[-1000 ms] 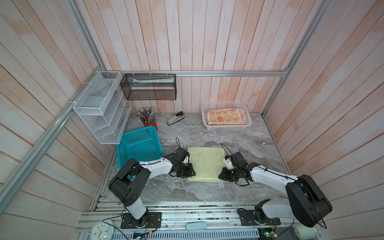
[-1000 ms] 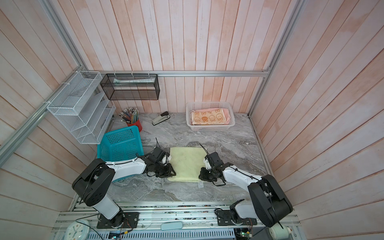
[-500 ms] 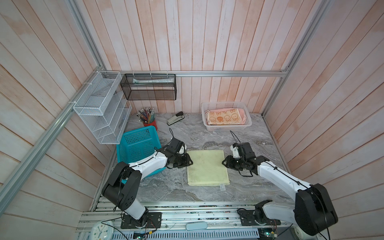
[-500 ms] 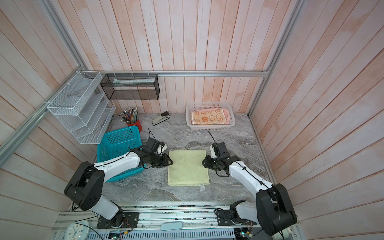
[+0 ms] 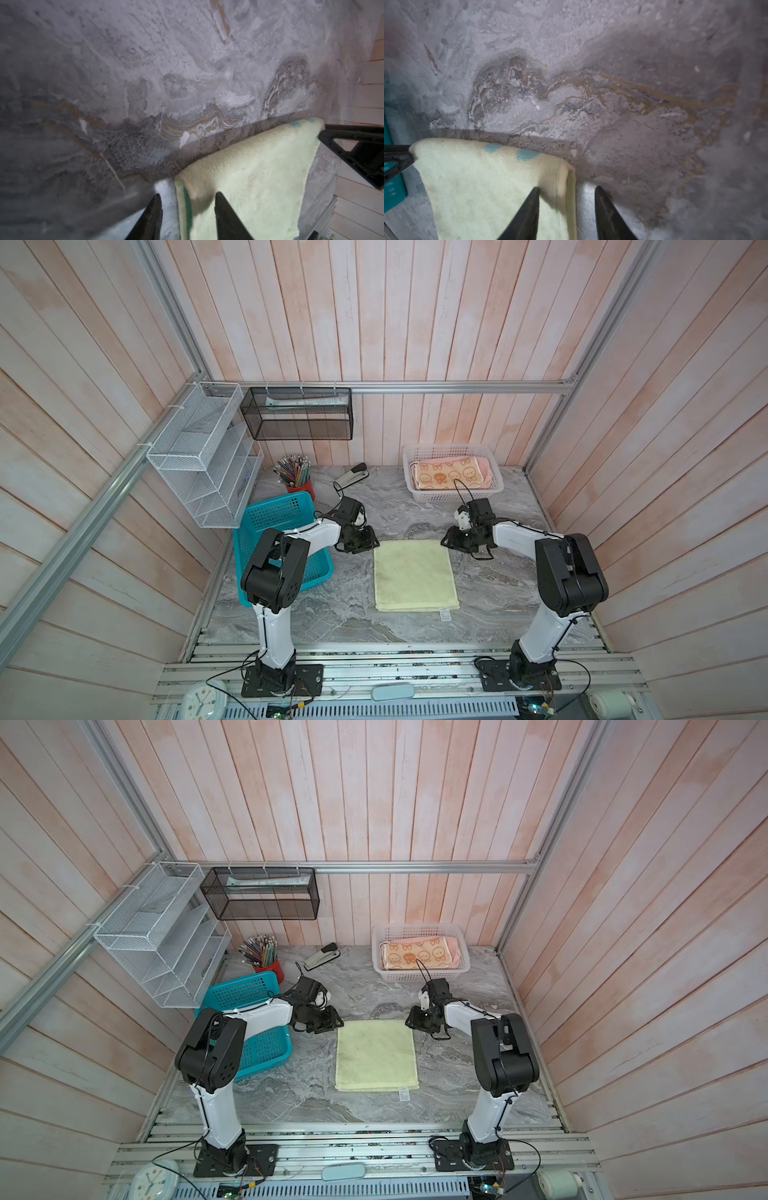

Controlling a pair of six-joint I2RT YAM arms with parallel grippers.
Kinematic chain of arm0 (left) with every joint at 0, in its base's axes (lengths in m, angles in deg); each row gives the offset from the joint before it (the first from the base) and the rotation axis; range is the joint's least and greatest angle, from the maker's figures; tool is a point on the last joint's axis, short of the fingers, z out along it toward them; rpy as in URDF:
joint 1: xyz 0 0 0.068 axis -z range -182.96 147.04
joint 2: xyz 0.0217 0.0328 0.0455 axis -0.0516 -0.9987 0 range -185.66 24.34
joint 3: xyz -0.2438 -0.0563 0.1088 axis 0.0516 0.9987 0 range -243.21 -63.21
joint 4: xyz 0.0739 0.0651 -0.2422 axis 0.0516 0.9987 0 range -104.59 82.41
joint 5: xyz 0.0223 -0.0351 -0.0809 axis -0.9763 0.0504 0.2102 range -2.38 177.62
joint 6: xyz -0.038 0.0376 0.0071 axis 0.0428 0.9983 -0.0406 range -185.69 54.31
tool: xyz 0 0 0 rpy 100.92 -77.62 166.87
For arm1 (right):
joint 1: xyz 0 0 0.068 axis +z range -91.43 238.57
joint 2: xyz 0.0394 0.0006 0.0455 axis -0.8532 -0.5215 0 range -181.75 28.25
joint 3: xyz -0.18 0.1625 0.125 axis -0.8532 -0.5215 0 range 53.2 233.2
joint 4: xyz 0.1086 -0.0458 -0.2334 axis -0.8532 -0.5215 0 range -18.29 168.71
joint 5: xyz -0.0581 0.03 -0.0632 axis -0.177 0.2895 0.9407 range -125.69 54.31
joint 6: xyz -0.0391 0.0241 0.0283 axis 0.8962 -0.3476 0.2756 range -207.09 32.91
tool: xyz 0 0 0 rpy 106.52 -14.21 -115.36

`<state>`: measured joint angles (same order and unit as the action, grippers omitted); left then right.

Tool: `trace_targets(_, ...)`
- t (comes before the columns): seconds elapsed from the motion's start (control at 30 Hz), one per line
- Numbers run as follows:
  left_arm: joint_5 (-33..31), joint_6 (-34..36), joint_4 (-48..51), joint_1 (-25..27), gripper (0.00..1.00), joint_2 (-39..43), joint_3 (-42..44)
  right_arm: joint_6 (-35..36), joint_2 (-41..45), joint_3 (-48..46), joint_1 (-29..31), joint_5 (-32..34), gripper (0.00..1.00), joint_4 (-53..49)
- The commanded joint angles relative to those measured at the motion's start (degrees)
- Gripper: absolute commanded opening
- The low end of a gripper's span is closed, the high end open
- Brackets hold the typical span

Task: Fold and stack the towels
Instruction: 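Pinch the towel's near edge with both grippers, then lift the near edge with both grippers and fold it toward the far edge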

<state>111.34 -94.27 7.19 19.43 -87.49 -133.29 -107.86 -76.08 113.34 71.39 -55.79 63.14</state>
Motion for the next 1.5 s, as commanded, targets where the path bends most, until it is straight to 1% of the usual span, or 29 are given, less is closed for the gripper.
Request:
trace_targets(0.0, 0.8, 1.8, 0.5, -0.7, 0.45, -2.2, -2.0, 1.8, -2.6, 1.9, -0.1, 0.3, 0.45, 0.7)
trace_targets(0.07, 1.8, 1.7, 0.1, -0.9, 0.44, -3.2, -2.3, 2.1, -3.8, 1.9, -0.1, 0.5, 0.45, 1.4)
trace_targets(0.13, 3.0, 1.7, -0.3, -0.9, 0.44, -4.0, -2.9, 2.4, -5.2, 2.0, -0.1, 0.0, 0.4, 1.7)
trace_targets(0.17, 3.7, 1.6, -0.5, -0.9, 0.41, -4.3, -3.1, 2.3, -5.6, 2.1, -0.1, -0.5, 0.36, 1.9)
trace_targets(0.23, 5.1, 1.5, -0.7, -1.0, 0.31, -4.9, -3.9, 2.4, -6.3, 2.4, -0.1, -1.5, 0.26, 2.0)
trace_targets(0.3, 6.0, 1.5, -0.6, -1.0, 0.25, -4.9, -4.6, 2.4, -6.2, 2.4, 0.2, -2.3, 0.16, 2.0)
trace_targets(0.4, 7.2, 1.9, -1.3, -1.0, 0.08, -4.4, -5.1, 3.2, -5.1, 2.4, 0.6, -2.3, 0.01, 2.1)
trace_targets(0.43, 7.7, 2.2, -1.7, -1.0, 0.02, -4.2, -5.1, 3.5, -4.6, 2.5, 0.6, -2.2, 0.0, 1.9)
trace_targets(0.47, 8.0, 2.3, -2.0, -1.1, 0.0, -4.0, -5.1, 3.8, -4.1, 2.7, 0.6, -2.0, 0.0, 1.6)
trace_targets(0.63, 9.1, 2.9, -2.8, -1.1, 0.0, -1.5, -5.3, 4.9, 0.4, 3.7, 0.6, 0.0, 0.0, 0.3)
trace_targets(0.83, 8.1, 3.7, -4.5, -1.0, 0.0, 5.6, -3.5, 5.8, 6.9, 4.7, 0.5, 1.4, 0.0, -0.6)
trace_targets(0.97, 7.8, 3.7, -5.4, -0.9, 0.0, 9.4, -1.5, 6.5, 9.8, 5.4, 0.5, 2.0, 0.0, -1.8)
trace_targets(1.1, 7.9, 3.4, -6.1, -0.7, 0.0, 11.5, 1.8, 6.4, 11.3, 3.0, 0.5, 1.7, 0.0, -1.2)
trace_targets(1.27, 8.9, 2.9, -7.7, -0.7, 0.0, 11.3, 6.1, 5.1, 12.5, -1.7, 0.5, 0.2, 0.0, 1.3)
trace_targets(1.47, 11.8, 2.2, -12.7, -0.5, 0.0, 15.1, 12.0, 4.4, 16.2, -5.9, 1.2, 0.2, 0.0, 1.4)
